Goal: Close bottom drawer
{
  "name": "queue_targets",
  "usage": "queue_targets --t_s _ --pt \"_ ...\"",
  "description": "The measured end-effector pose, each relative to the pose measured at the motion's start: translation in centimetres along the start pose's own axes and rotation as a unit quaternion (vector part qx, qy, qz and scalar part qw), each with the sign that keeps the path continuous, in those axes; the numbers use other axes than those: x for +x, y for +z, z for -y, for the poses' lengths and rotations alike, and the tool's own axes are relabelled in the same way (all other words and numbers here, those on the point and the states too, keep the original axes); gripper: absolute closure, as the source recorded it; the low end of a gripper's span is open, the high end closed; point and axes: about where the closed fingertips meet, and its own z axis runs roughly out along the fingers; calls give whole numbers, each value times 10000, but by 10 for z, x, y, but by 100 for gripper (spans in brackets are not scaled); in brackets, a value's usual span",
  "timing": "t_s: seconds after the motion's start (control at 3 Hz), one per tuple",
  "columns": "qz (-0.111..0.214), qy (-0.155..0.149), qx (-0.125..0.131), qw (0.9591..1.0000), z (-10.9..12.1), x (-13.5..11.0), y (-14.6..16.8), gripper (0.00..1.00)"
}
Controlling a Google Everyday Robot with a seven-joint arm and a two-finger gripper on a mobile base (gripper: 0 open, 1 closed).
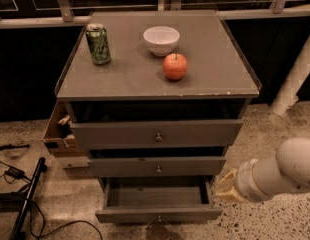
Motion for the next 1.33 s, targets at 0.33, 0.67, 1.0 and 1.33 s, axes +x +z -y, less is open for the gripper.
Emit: queue_targets --t_s 0.33,0.67,1.0,1.33 --pt "270 295 8 9992 6 47 75 100" --pt "380 492 -205 9979 -4 60 111 100" --pt "378 492 -211 9978 -4 60 111 100" --pt "313 611 -304 9972 -11 79 136 100"
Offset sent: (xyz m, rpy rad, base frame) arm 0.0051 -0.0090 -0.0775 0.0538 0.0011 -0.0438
